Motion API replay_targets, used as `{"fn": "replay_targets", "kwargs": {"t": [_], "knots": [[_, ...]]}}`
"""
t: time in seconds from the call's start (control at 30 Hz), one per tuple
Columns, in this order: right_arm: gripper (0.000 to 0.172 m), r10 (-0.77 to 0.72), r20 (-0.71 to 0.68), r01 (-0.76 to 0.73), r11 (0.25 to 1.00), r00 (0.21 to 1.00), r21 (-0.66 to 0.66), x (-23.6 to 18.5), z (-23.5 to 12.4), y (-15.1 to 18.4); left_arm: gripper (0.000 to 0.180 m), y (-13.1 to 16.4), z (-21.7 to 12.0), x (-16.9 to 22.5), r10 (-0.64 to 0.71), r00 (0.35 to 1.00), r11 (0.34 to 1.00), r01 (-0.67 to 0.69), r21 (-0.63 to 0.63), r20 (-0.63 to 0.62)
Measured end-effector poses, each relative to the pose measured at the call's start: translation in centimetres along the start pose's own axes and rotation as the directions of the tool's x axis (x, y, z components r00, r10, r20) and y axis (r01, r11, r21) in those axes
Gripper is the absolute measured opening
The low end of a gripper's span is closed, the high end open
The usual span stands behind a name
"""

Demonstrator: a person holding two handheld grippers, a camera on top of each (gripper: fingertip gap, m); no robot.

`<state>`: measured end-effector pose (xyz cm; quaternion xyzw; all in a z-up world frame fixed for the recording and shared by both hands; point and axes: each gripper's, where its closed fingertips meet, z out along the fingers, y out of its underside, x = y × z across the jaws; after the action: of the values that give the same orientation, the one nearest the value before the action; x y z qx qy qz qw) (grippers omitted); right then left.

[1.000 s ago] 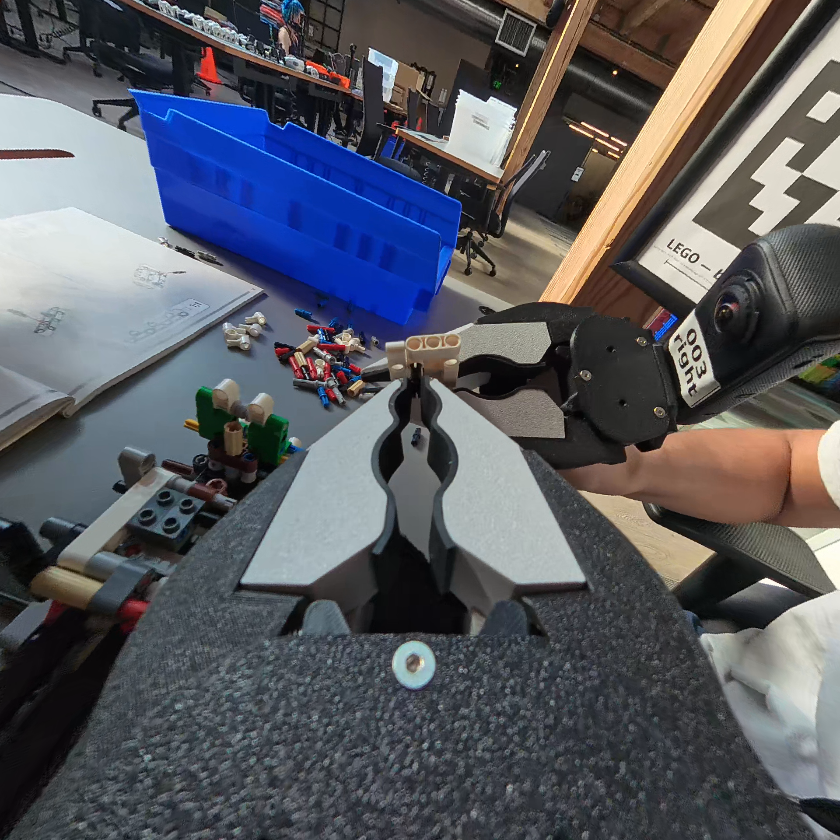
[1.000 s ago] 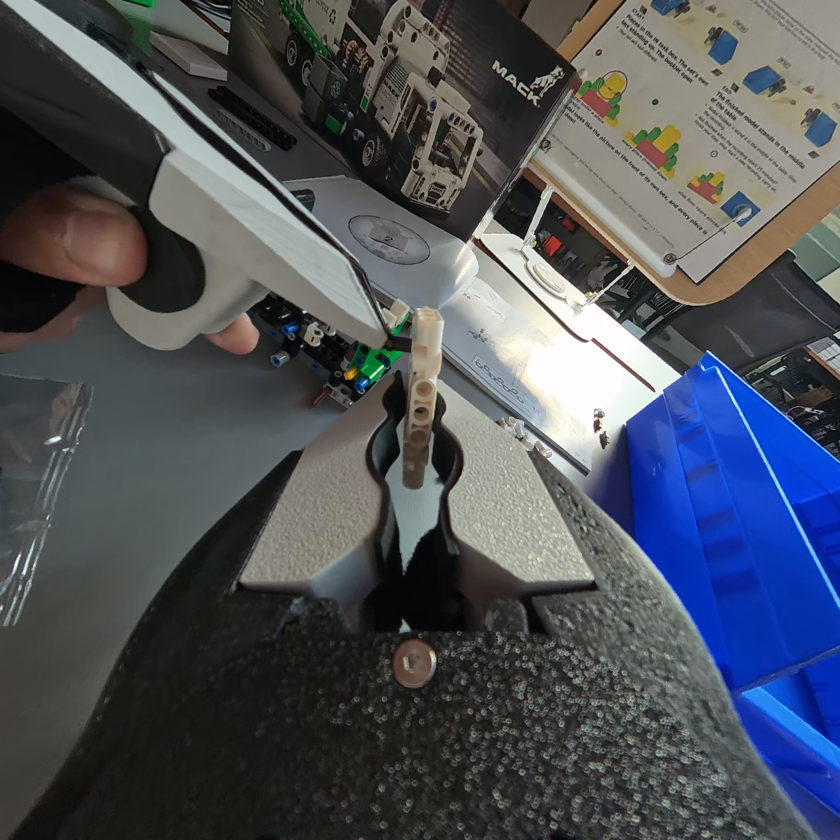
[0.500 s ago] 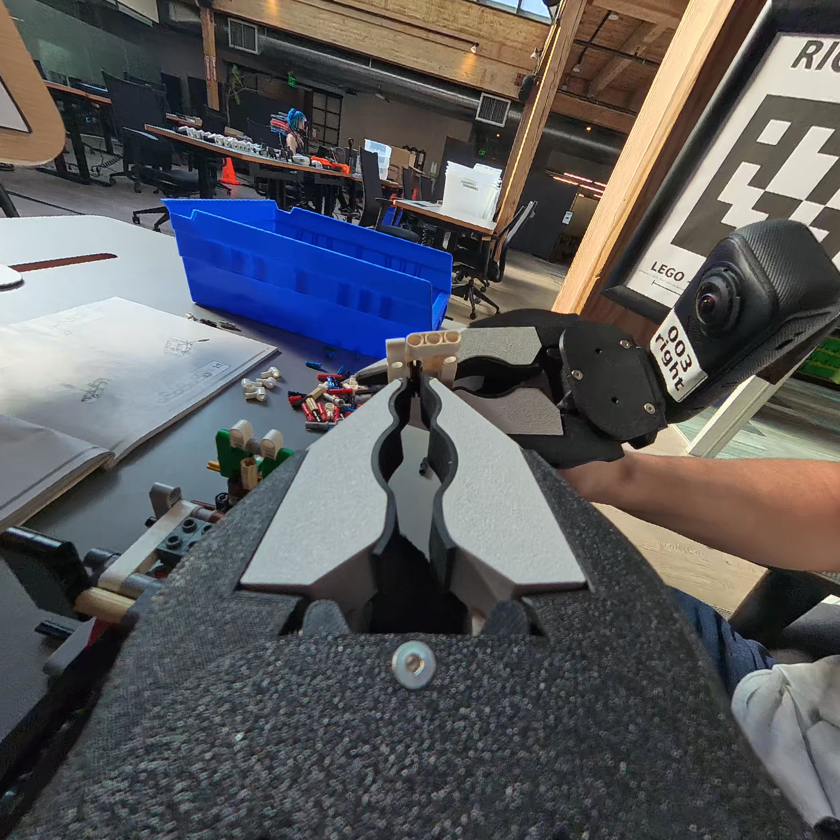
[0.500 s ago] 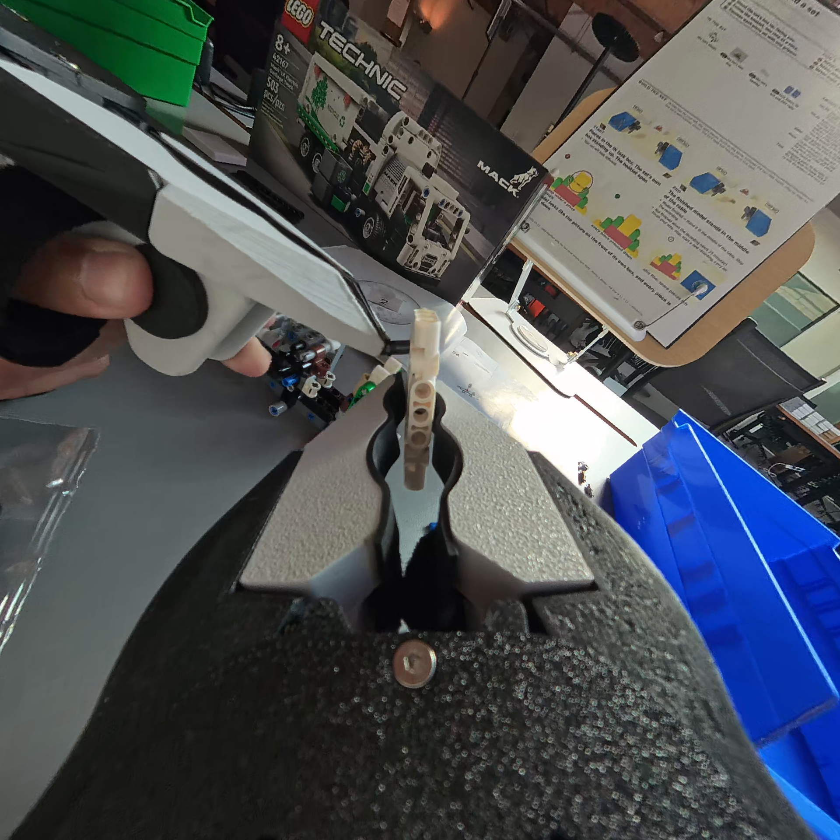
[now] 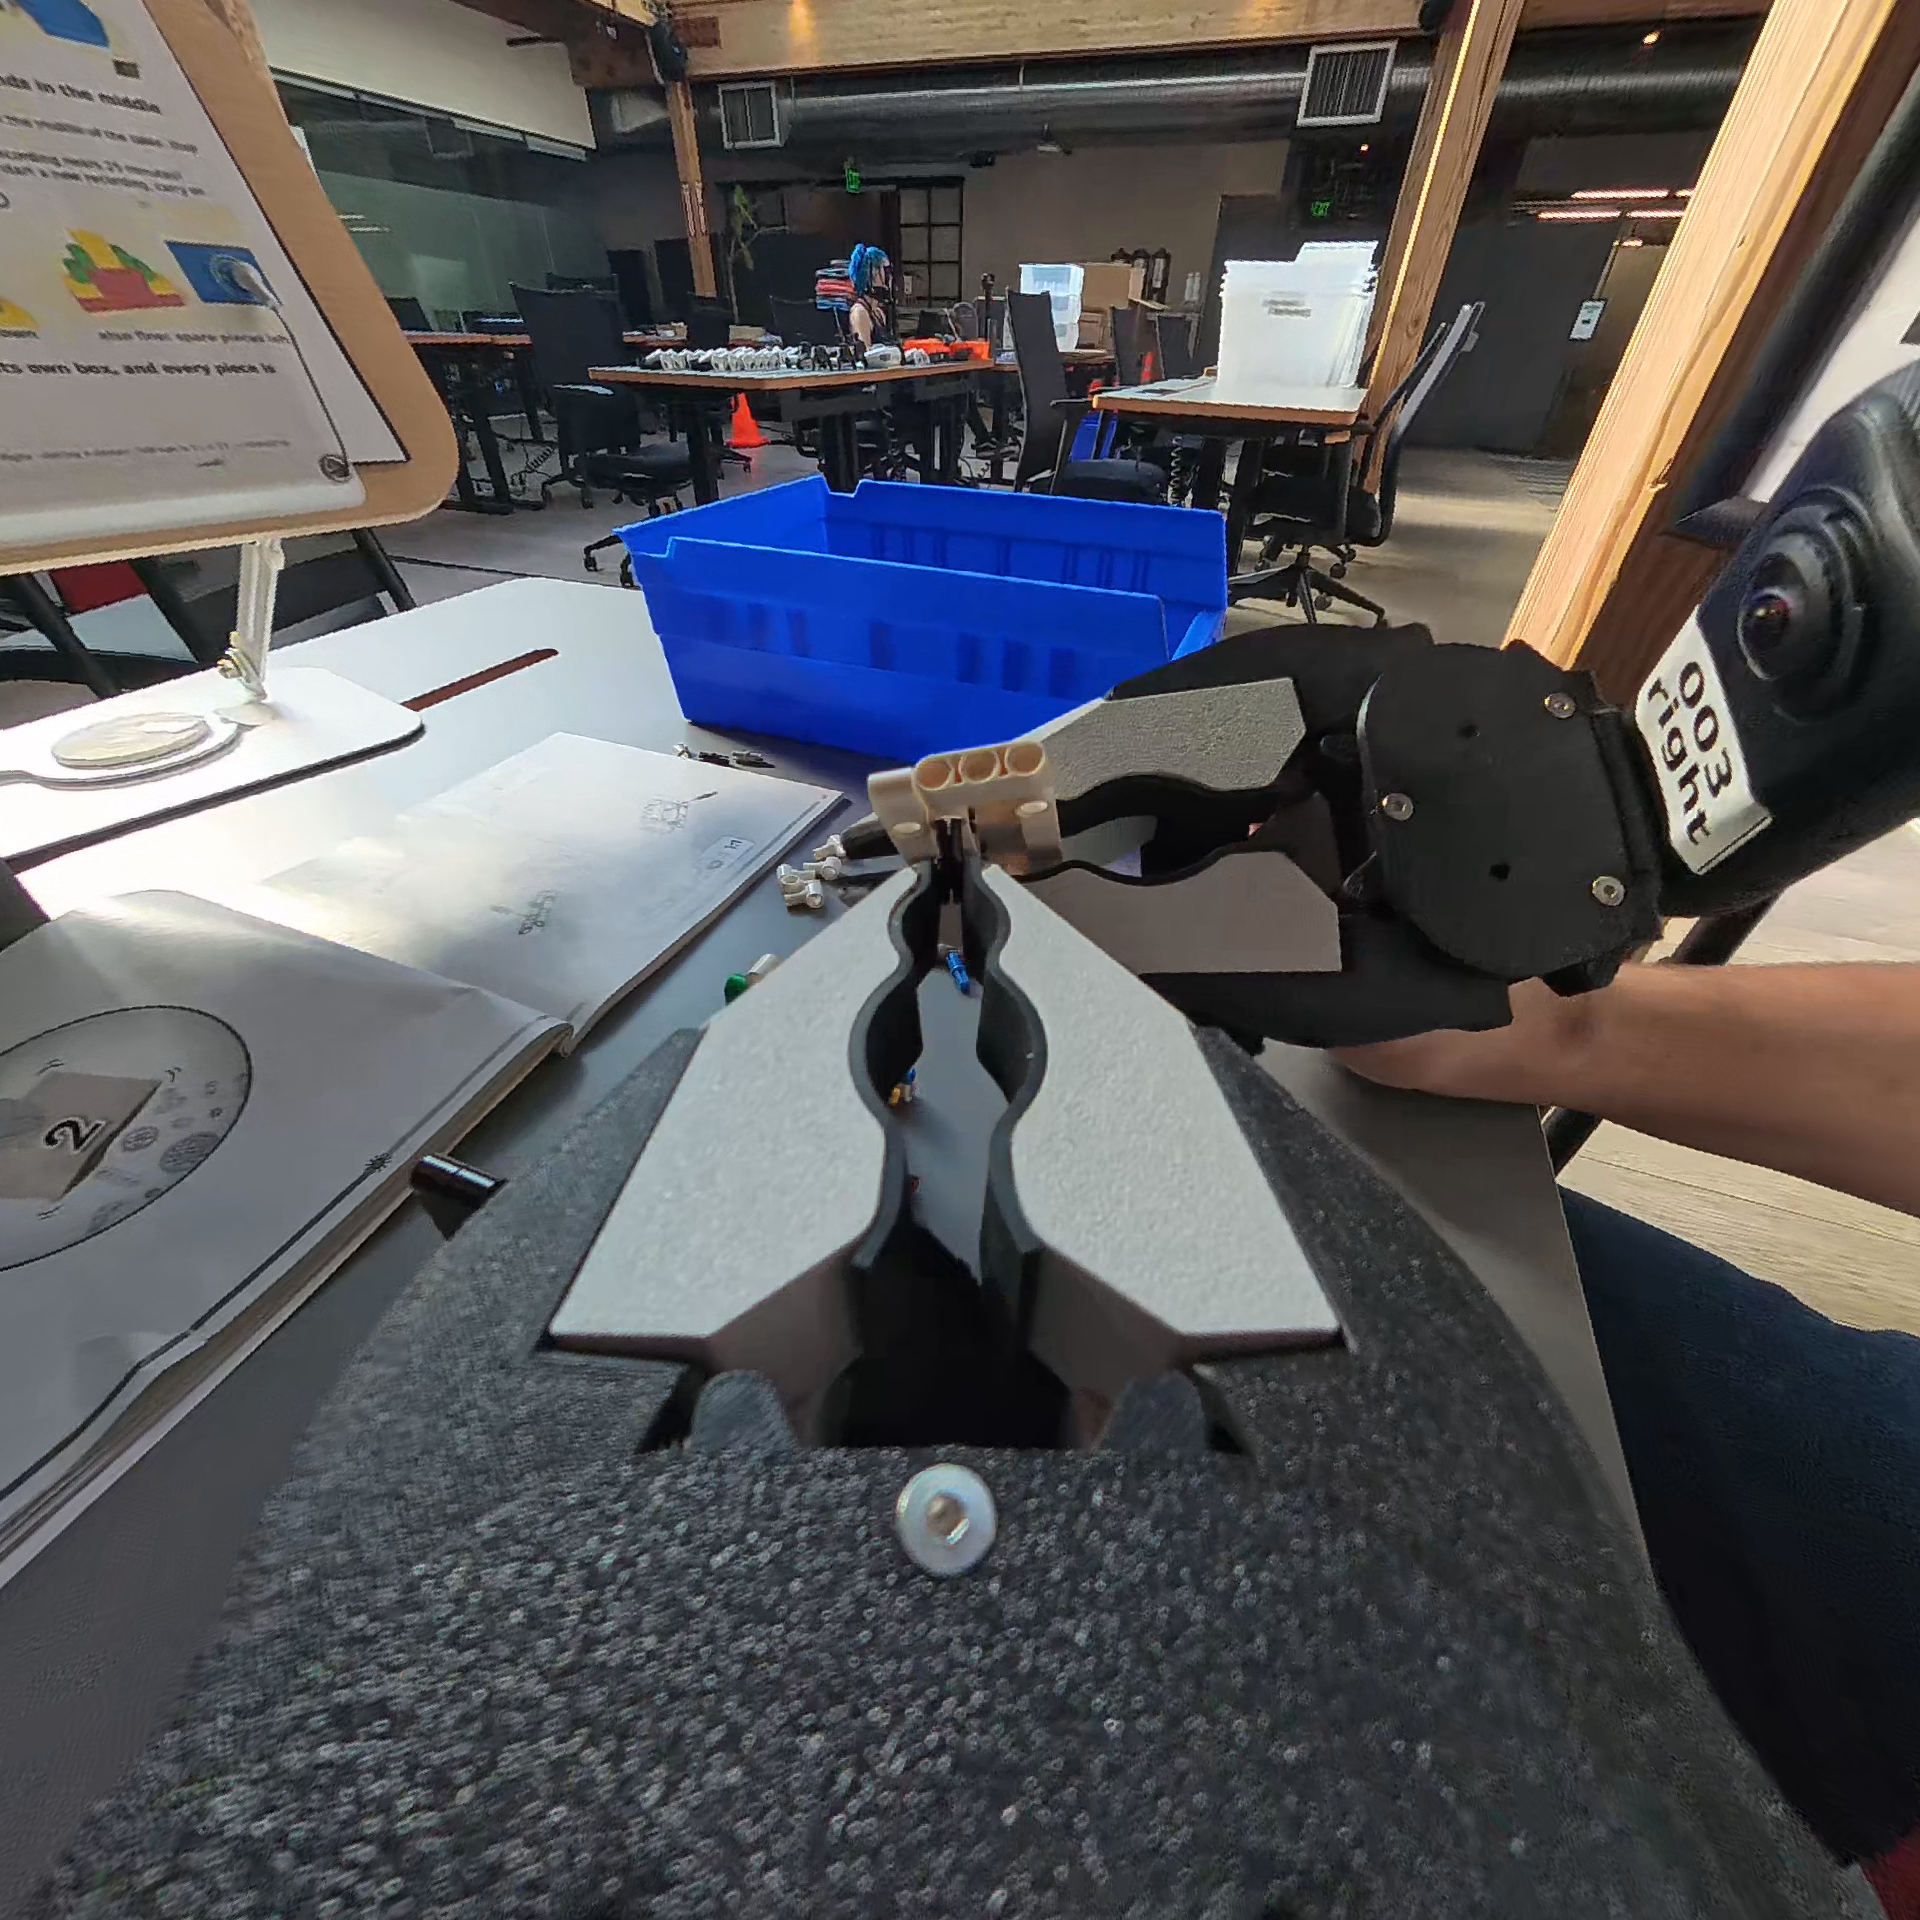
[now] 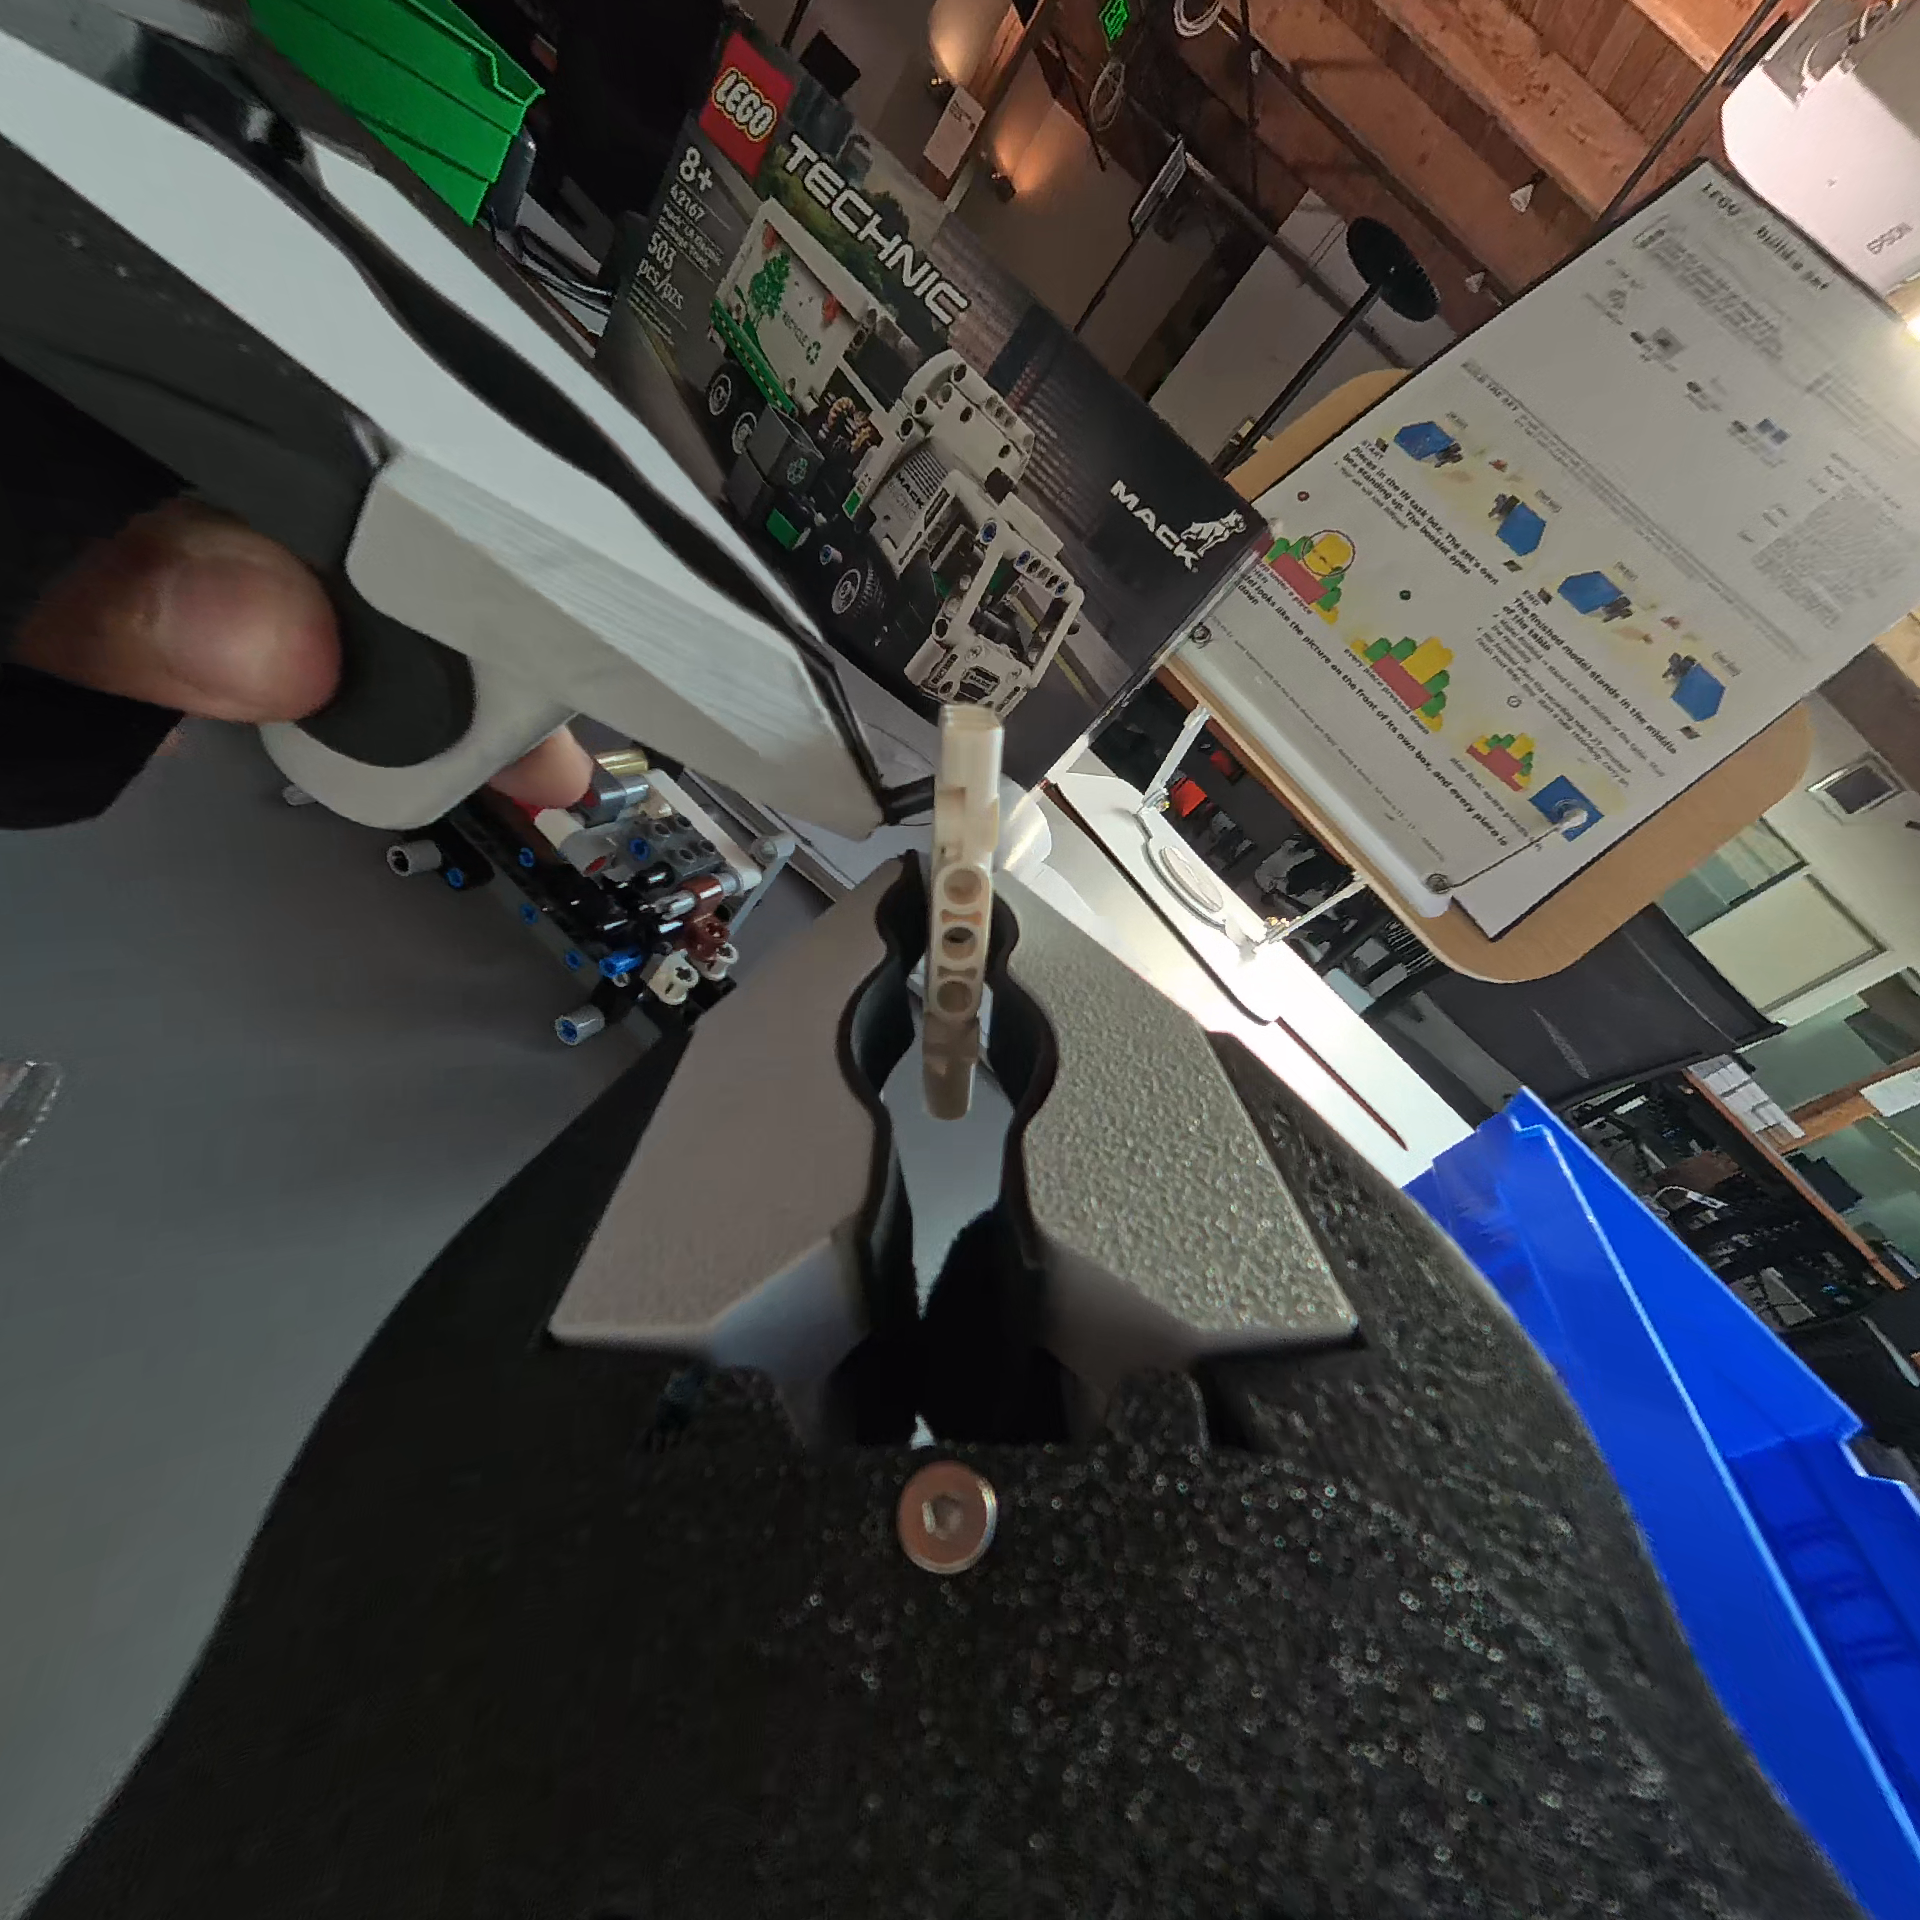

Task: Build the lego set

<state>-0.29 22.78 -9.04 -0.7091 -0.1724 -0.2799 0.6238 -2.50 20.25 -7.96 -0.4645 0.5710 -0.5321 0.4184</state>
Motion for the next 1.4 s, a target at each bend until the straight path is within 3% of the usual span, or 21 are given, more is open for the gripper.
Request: {"fn": "replay_targets", "kwargs": {"t": [0.2, 0.3, 0.73, 1.0, 1.17, 1.27, 1.4], "knots": [[0.007, -0.173, -0.026, 0.172, 0.985, 0.985, -0.031, 0.0, 0.0, 1.0, 0.001, 1.0, 0.1, 0.1, -0.024, 0.987, 0.997, 0.011, -0.078, -0.159], [0.007, -0.176, 0.009, 0.176, 0.984, 0.984, -0.038, -0.3, 0.0, 1.5, 0.001, 1.5, 0.2, 0.2, -0.100, 0.966, 0.990, 0.073, -0.120, -0.240], [0.006, -0.182, 0.059, 0.186, 0.980, 0.982, -0.071, -1.0, -0.2, 2.4, 0.001, 2.4, 0.4, 0.3, -0.078, 0.966, 0.989, 0.045, -0.137, -0.246], [0.007, -0.315, 0.028, 0.316, 0.939, 0.949, -0.134, -1.0, -0.1, 3.5, 0.000, 2.5, 0.5, -0.1, -0.139, 0.960, 0.982, 0.103, -0.157, -0.242], [0.007, -0.280, 0.014, 0.279, 0.952, 0.960, -0.129, -0.8, -0.3, 3.1, 0.000, 2.4, 0.6, 0.3, -0.116, 0.963, 0.986, 0.082, -0.146, -0.241], [0.006, -0.170, 0.043, 0.173, 0.981, 0.985, -0.090, -0.7, -0.3, 2.5, 0.000, 2.0, 0.6, 0.2, -0.116, 0.963, 0.988, 0.088, -0.125, -0.242], [0.006, -0.186, 0.025, 0.188, 0.975, 0.982, -0.123, -0.3, -0.1, 3.1, 0.000, 2.4, 0.6, 0.2, -0.078, 0.970, 0.989, 0.047, -0.138, -0.231]]}}
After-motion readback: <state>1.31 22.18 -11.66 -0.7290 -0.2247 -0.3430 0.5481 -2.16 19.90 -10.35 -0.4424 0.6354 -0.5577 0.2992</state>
